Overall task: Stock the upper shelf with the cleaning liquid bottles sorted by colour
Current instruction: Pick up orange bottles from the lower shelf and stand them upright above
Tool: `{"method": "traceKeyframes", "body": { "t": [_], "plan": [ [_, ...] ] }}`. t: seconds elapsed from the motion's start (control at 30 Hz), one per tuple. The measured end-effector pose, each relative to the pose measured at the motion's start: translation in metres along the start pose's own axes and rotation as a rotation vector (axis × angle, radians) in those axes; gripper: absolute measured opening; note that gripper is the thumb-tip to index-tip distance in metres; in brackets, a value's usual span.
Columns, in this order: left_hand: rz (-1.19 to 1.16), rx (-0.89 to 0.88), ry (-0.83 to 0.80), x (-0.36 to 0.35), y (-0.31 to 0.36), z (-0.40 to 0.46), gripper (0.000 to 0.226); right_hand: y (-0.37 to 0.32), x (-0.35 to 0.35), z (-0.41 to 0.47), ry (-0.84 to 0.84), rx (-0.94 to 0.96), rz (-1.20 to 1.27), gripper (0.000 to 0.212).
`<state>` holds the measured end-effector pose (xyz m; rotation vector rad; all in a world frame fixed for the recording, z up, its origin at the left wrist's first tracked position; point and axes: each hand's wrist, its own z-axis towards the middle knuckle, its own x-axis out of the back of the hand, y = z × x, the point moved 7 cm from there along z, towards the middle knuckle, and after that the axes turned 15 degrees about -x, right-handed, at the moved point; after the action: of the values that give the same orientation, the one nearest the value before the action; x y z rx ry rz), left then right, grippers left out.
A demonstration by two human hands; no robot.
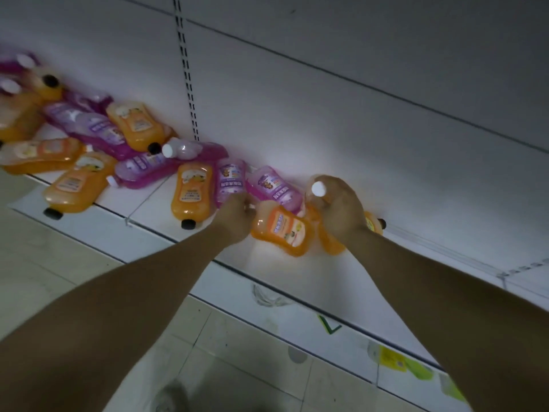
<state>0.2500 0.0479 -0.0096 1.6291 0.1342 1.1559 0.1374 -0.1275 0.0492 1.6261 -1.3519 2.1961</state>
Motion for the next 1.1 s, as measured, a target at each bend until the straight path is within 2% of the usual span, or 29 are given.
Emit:
{"method": "traceKeyframes", "body": {
  "t": [0.1, 0.2, 0.43, 0.53, 0.6, 0.7, 0.77, 0.87, 0.93, 1.0, 1.1],
  "plan": [
    [0.132, -0.155, -0.009, 0.03, 0.024, 0.002, 0.019, 0.002, 0.017, -0.006, 0.05, -0.126, 0.139, 0.029],
    [0.348, -0.247, -0.117, 0.049, 0.032, -0.002, 0.032, 0.001, 0.022, -0.018, 0.037, -0.219, 0.239, 0.03],
    [0.209, -0.247, -0.149, 0.04, 0.025, -0.019, 0.048, 0.0, -0.01, -0.057, -0.073, -0.273, 0.087, 0.033],
    [0.1, -0.231, -0.258, 0.027, 0.005, -0.027, 0.081, 0.004, -0.015, -0.066, -0.004, -0.232, 0.008, 0.035],
    [0.115, -0.22, -0.237, 0.025, -0.002, -0.029, 0.09, 0.008, -0.019, -0.066, -0.088, -0.258, 0.046, 0.043],
    [0.057, -0.145, -0.147, 0.025, 0.0, -0.029, 0.086, 0.011, -0.027, -0.064, -0.263, -0.237, 0.037, 0.068],
    [0.042, -0.053, -0.123, 0.028, -0.004, -0.029, 0.08, 0.014, -0.027, -0.059, -0.284, -0.229, -0.076, 0.084],
    [0.072, 0.05, -0.131, 0.035, -0.011, -0.037, 0.078, 0.019, -0.028, -0.055, -0.277, -0.198, -0.331, 0.089],
    [0.008, 0.081, -0.131, 0.037, -0.009, -0.047, 0.072, 0.025, -0.035, -0.058, -0.348, -0.203, -0.273, 0.088],
    [-0.081, 0.087, -0.129, 0.039, -0.003, -0.059, 0.067, 0.029, -0.035, -0.064, -0.371, -0.226, -0.144, 0.078],
    [-0.232, 0.091, -0.098, 0.05, 0.01, -0.076, 0.06, 0.027, -0.018, -0.073, -0.256, -0.321, 0.043, 0.06]
  ]
}}
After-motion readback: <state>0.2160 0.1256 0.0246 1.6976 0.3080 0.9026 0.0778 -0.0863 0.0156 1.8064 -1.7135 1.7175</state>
